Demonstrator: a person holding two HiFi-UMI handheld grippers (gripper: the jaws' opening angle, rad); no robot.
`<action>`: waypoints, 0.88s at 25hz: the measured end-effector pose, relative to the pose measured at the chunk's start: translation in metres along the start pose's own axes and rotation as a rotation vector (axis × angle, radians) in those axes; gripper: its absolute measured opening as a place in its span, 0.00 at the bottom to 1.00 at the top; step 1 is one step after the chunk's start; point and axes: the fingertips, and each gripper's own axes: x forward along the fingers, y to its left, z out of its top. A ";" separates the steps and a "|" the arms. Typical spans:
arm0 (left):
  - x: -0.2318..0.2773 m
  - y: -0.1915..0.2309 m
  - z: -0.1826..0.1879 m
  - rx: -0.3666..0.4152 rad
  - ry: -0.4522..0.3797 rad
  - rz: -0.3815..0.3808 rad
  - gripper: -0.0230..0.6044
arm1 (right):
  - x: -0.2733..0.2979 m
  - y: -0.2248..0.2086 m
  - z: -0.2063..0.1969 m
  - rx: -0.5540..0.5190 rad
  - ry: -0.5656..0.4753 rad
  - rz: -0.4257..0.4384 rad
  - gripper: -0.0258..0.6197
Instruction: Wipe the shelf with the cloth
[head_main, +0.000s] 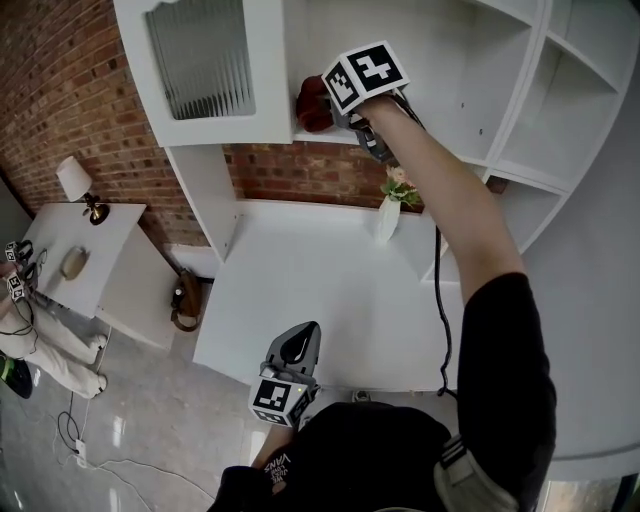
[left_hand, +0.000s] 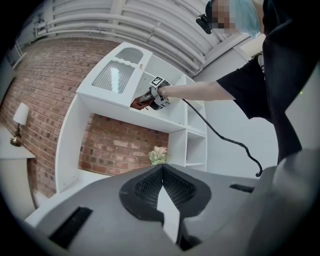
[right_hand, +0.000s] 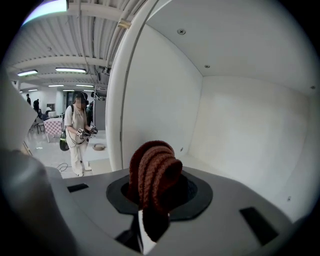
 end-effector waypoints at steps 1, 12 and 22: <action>-0.003 0.002 0.000 -0.001 0.000 0.007 0.05 | 0.003 0.004 -0.001 -0.003 0.004 0.003 0.20; -0.003 0.001 -0.006 -0.008 0.010 -0.023 0.05 | 0.007 -0.005 -0.027 -0.044 0.067 -0.052 0.20; 0.024 -0.027 -0.010 -0.012 0.033 -0.173 0.05 | -0.040 -0.060 -0.062 -0.100 0.132 -0.191 0.20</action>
